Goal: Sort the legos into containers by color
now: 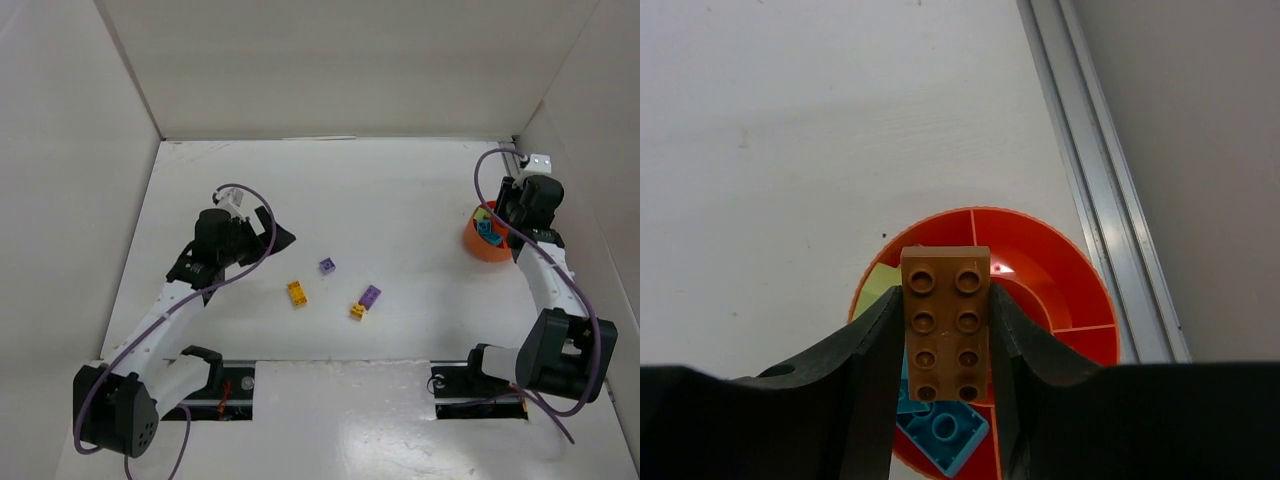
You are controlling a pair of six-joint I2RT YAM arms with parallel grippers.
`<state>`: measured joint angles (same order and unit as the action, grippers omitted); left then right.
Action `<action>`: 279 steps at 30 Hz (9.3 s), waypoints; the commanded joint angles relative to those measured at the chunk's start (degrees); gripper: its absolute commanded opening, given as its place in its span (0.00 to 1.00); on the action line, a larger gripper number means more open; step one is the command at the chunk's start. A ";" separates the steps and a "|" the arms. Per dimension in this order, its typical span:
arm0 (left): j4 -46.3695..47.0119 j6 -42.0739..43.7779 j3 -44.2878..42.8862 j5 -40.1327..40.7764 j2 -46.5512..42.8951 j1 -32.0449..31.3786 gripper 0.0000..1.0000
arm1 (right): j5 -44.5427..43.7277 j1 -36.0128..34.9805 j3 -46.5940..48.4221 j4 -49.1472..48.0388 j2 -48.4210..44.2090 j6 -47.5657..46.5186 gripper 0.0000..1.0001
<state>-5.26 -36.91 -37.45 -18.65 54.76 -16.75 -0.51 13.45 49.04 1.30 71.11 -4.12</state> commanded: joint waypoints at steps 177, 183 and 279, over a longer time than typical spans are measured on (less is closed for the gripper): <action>18.18 3.86 7.39 -5.34 4.04 0.23 1.00 | -1.68 8.17 6.69 21.02 -0.28 -2.56 0.13; 18.18 3.86 7.39 -5.34 4.04 0.23 1.00 | -1.68 8.70 6.69 19.79 0.42 -2.56 0.22; 6.22 -3.96 16.71 -12.02 -23.47 -2.49 1.00 | -27.26 -70.94 -9.83 19.72 12.21 80.67 0.66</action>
<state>-0.93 -40.99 -21.08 -29.76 32.12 -19.03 -26.74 -59.09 41.12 19.03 83.61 75.07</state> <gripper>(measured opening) 0.997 0.663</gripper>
